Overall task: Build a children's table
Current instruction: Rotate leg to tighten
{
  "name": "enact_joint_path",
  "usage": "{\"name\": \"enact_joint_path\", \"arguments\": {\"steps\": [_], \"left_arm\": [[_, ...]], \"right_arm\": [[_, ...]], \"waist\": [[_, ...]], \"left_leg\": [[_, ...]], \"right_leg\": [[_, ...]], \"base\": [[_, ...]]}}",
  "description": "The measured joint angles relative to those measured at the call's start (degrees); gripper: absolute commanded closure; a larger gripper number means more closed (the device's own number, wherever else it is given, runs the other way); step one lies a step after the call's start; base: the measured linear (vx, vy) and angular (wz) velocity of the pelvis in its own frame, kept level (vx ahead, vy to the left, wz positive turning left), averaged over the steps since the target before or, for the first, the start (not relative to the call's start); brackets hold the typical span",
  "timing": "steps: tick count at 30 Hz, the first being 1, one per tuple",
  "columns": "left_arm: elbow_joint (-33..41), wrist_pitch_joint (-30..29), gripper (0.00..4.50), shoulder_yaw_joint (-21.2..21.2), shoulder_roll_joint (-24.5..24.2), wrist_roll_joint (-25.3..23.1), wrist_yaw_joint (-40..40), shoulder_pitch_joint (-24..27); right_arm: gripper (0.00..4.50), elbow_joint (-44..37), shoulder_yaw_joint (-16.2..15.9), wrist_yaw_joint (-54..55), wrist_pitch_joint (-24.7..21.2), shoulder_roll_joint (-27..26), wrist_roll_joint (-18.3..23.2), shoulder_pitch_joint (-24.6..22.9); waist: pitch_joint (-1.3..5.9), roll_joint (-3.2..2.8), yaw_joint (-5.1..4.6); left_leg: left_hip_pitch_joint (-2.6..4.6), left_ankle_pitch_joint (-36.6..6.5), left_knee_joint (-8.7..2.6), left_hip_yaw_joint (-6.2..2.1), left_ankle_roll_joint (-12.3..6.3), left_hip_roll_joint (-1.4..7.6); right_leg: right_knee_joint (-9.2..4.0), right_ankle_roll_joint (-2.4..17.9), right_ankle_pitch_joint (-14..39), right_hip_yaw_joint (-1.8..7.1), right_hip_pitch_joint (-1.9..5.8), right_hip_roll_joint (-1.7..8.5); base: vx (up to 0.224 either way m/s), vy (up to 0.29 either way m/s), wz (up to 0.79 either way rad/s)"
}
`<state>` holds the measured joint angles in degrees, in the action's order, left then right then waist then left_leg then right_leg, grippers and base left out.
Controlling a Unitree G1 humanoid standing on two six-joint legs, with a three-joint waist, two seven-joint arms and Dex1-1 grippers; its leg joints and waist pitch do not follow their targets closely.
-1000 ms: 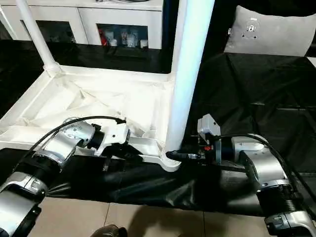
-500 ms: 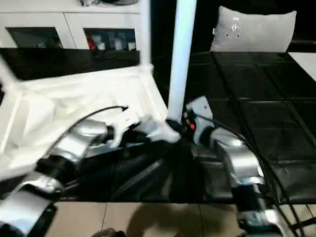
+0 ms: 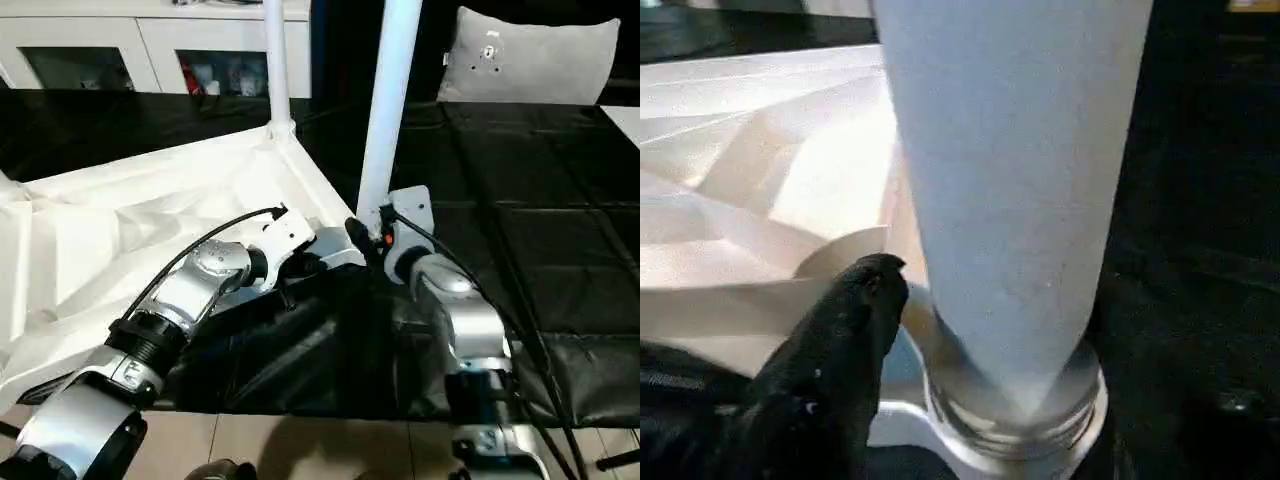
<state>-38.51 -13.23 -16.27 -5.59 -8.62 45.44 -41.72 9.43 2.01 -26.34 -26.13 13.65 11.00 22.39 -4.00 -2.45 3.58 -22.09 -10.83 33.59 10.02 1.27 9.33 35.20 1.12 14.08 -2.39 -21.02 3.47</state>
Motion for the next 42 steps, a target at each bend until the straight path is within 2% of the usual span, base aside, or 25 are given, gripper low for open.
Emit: {"name": "enact_joint_path", "arguments": {"steps": [5, 11, 15, 17, 20, 22, 24, 26, 29, 31, 33, 35, 37, 42], "left_arm": [[-0.1, 4.2, 4.50, -0.4, -2.8, 0.1, 4.6, 0.3], [-0.6, 10.8, 4.50, -1.0, -7.0, 2.3, 13.7, 1.5], [-0.7, 14.9, 4.50, -2.0, -9.7, 4.2, 22.5, 2.0], [-0.7, 15.8, 4.50, -2.1, -10.4, 4.4, 24.3, 1.9], [-0.6, 16.3, 4.50, -2.2, -10.8, 4.6, 26.3, 1.8], [-0.6, 16.9, 4.50, -2.8, -11.2, 5.1, 28.5, 1.9], [-0.4, 17.4, 4.50, -3.3, -11.5, 5.7, 30.5, 2.1], [-0.1, 17.9, 4.50, -3.7, -11.8, 5.9, 31.4, 2.3], [0.0, 19.0, 4.50, -3.9, -12.5, 6.3, 33.2, 2.7], [0.0, 19.6, 4.50, -4.1, -12.7, 6.4, 34.5, 2.8], [0.0, 19.8, 4.50, -4.2, -12.7, 6.4, 35.1, 2.8], [0.0, 19.8, 4.50, -4.2, -12.7, 6.4, 35.1, 2.8], [0.0, 19.8, 4.50, -4.2, -12.7, 6.5, 35.2, 2.8], [0.0, 19.9, 4.50, -4.3, -12.8, 6.7, 35.5, 2.8]], "right_arm": [[0.57, -0.8, -0.1, -8.2, 0.1, 4.9, 2.4, -3.0], [0.12, 0.1, 0.1, -19.9, 6.0, 14.9, 2.6, -3.7], [0.12, 1.3, -0.9, -30.6, 9.9, 18.7, 3.6, -3.6], [0.12, 1.3, -1.6, -33.0, 10.6, 19.1, 4.1, -3.6], [0.45, 1.7, -2.6, -36.0, 11.5, 19.1, 4.7, -3.4], [0.47, 2.3, -3.5, -39.7, 11.8, 19.4, 5.4, -3.2], [0.78, 2.5, -4.6, -42.4, 12.2, 19.9, 5.8, -2.9], [0.87, 2.6, -5.3, -44.3, 12.2, 20.1, 6.4, -2.6], [1.20, 2.6, -6.4, -47.7, 12.2, 20.4, 7.4, -2.5], [1.25, 2.6, -7.1, -49.6, 12.1, 20.4, 7.6, -2.5], [1.60, 2.9, -7.5, -50.5, 11.9, 20.3, 7.7, -2.3], [1.64, 3.4, -7.7, -51.2, 11.9, 20.2, 8.0, -2.1], [1.95, 4.3, -7.9, -51.9, 11.8, 20.2, 8.6, -2.0], [2.35, 4.7, -8.1, -52.7, 11.6, 20.2, 8.8, -1.9]], "waist": [[-0.17, -0.29, -0.04], [-0.29, -0.48, 0.40], [-0.32, -0.45, 1.44], [-0.33, -0.43, 1.77], [-0.33, -0.42, 2.11], [-0.35, -0.40, 2.38], [-0.35, -0.40, 2.80], [-0.35, -0.39, 3.06], [-0.37, -0.36, 3.12], [-0.38, -0.35, 3.29], [-0.38, -0.34, 3.44], [-0.38, -0.34, 3.48], [-0.38, -0.34, 3.49], [-0.38, -0.34, 3.59]], "left_leg": [[-0.07, 0.0, -0.03, 0.00, -0.03, 0.05], [-0.10, 0.0, 0.02, 0.00, -0.05, 0.09], [-0.37, 0.1, 0.20, 0.00, -0.09, 0.14], [-0.54, 0.0, 0.38, 0.00, -0.13, 0.18], [-1.12, -0.1, 0.95, 0.00, -0.30, 0.18], [-1.12, 0.0, 1.07, 0.00, -0.33, 0.19], [-1.10, 0.0, 1.10, 0.00, -0.45, 0.19], [-1.09, 0.1, 1.15, 0.00, -0.50, 0.19], [-1.08, 0.1, 1.22, 0.00, -0.51, 0.18], [-1.08, 0.1, 1.24, 0.00, -0.51, 0.18], [-1.08, 0.1, 1.25, 0.00, -0.51, 0.18], [-1.09, 0.1, 1.26, 0.00, -0.51, 0.18], [-1.09, 0.1, 1.26, 0.00, -0.51, 0.18], [-1.09, 0.1, 1.25, 0.00, -0.51, 0.18]], "right_leg": [[0.03, 0.0, 0.0, -0.05, -0.09, -0.04], [0.07, 0.0, 0.0, -0.10, -0.10, -0.05], [0.20, 0.0, 0.0, -0.12, -0.34, -0.07], [0.31, 0.0, 0.0, -0.15, -0.46, -0.07], [0.87, 0.0, 0.0, -0.13, -1.00, 0.01], [0.96, 0.0, 0.0, -0.13, -1.00, 0.03], [1.01, 0.0, 0.0, -0.12, -0.99, 0.03], [1.08, 0.0, 0.0, -0.12, -0.99, 0.04], [1.14, 0.0, 0.0, -0.11, -0.96, 0.05], [1.14, 0.0, 0.0, -0.12, -0.96, 0.06], [1.16, 0.0, 0.0, -0.12, -0.96, 0.07], [1.17, 0.0, 0.0, -0.12, -0.96, 0.07], [1.17, 0.0, 0.0, -0.13, -0.96, 0.07], [1.17, 0.0, 0.0, -0.13, -0.97, 0.07]], "base": [[0.000, 0.000, 0.00], [0.000, 0.000, 0.00], [0.000, 0.000, 0.00], [0.000, 0.000, 0.00], [0.000, 0.000, 0.00], [0.000, 0.000, 0.00], [0.000, 0.000, 0.00], [0.000, 0.000, 0.00], [0.000, 0.000, 0.00], [0.000, 0.000, 0.00], [0.000, 0.000, 0.00], [0.000, 0.000, 0.00], [0.000, 0.000, 0.00], [0.000, 0.000, 0.00]]}}
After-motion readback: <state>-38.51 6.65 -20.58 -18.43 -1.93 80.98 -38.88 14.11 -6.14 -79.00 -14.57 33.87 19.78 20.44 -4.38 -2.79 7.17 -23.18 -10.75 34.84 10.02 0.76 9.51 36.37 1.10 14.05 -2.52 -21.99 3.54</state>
